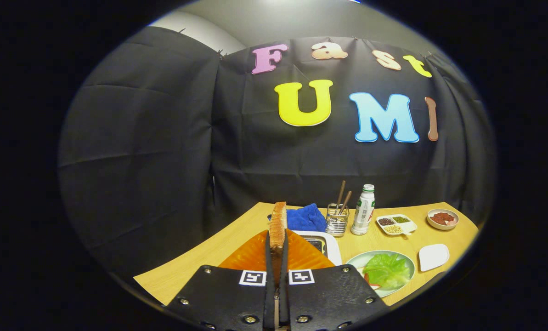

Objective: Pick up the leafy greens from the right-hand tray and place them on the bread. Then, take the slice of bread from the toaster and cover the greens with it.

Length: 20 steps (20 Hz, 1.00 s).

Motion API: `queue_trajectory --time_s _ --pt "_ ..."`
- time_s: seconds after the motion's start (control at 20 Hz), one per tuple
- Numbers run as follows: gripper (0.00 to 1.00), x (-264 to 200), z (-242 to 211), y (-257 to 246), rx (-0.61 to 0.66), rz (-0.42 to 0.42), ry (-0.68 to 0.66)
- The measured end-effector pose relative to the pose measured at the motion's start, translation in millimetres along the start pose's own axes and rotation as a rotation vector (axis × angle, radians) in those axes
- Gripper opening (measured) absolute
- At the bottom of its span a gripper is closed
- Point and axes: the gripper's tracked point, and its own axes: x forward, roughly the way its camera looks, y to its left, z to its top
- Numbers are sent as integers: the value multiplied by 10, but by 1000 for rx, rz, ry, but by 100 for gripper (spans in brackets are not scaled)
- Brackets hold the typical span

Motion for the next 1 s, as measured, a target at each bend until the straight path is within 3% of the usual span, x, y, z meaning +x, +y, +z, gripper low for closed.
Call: queue_trajectory --time_s 0.25,0.6,1.0 --pt "4 -132 264 -88 48 28 -36" --pt "4 -327 542 -443 78 -1 -80" --pt "4 -530 344 -1302 65 -93 -64"
